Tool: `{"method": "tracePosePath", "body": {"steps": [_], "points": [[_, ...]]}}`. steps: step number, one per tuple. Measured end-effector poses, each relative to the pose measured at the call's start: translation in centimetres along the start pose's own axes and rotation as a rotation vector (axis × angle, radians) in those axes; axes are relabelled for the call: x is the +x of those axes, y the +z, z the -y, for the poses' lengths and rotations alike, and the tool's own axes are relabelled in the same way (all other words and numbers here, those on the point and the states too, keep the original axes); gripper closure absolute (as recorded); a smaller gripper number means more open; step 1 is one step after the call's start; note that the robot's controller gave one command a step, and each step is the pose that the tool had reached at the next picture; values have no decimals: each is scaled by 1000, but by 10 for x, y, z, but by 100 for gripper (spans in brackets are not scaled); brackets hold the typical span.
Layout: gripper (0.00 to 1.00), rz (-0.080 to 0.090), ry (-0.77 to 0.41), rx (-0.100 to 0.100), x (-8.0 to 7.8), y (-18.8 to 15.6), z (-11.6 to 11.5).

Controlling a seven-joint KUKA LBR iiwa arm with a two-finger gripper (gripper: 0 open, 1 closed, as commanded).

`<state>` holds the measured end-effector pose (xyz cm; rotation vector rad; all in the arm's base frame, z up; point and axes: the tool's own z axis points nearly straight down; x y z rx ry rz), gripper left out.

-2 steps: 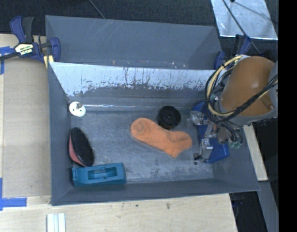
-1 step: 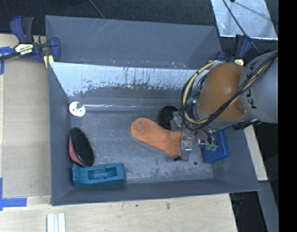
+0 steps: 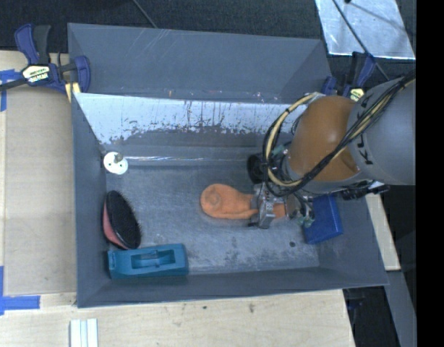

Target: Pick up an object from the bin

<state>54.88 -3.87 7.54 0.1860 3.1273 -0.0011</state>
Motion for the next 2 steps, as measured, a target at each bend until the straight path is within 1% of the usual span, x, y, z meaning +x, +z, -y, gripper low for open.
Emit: {"method": "tracePosePath", "body": {"steps": [1,2], "points": [[100,0,0,0,0,0,0],[100,-4,-4,-1,53,-148,-1]]}}
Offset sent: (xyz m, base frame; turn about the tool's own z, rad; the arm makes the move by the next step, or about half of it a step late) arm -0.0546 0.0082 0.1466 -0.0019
